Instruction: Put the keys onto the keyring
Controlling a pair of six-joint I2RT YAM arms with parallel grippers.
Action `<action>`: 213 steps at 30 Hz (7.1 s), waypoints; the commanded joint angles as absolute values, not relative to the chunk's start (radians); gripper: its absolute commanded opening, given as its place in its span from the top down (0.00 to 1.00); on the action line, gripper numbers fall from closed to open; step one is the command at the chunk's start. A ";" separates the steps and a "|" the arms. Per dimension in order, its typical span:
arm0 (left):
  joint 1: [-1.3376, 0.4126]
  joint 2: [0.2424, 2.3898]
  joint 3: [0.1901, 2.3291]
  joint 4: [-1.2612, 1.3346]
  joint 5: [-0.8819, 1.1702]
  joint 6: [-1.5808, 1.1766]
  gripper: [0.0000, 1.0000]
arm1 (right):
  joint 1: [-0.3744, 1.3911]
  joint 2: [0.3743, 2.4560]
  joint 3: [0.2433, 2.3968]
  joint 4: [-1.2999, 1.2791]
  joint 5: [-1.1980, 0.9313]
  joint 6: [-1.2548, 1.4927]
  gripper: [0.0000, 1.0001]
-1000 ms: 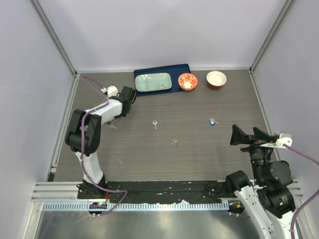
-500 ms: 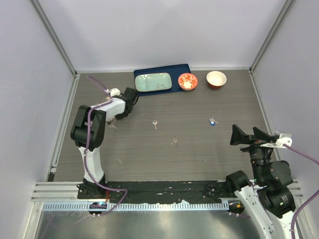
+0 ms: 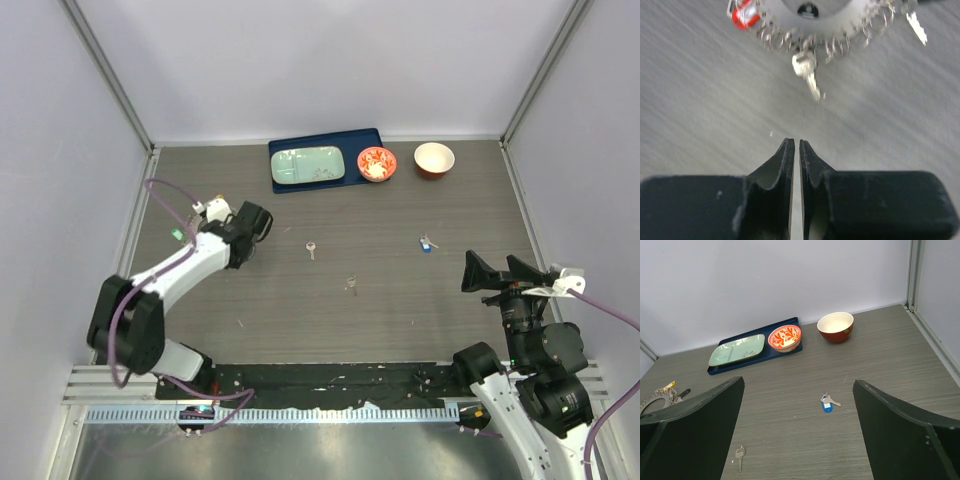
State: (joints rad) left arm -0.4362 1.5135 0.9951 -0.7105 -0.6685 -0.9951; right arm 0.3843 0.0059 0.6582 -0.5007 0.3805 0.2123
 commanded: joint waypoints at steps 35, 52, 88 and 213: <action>-0.373 1.959 1.339 -0.558 -0.811 -0.830 0.65 | 0.402 0.003 0.664 -0.466 0.334 0.189 0.03; -0.334 2.013 1.330 -0.598 -0.762 -0.865 0.77 | 0.403 0.003 0.664 -0.463 0.336 0.187 0.03; -0.338 1.377 0.903 -0.503 -0.644 -0.946 0.65 | 0.405 0.005 0.660 -0.448 0.261 0.172 0.04; -0.491 0.627 0.765 -0.643 -0.522 -0.528 0.04 | 0.991 1.947 0.936 0.563 -0.342 0.394 0.86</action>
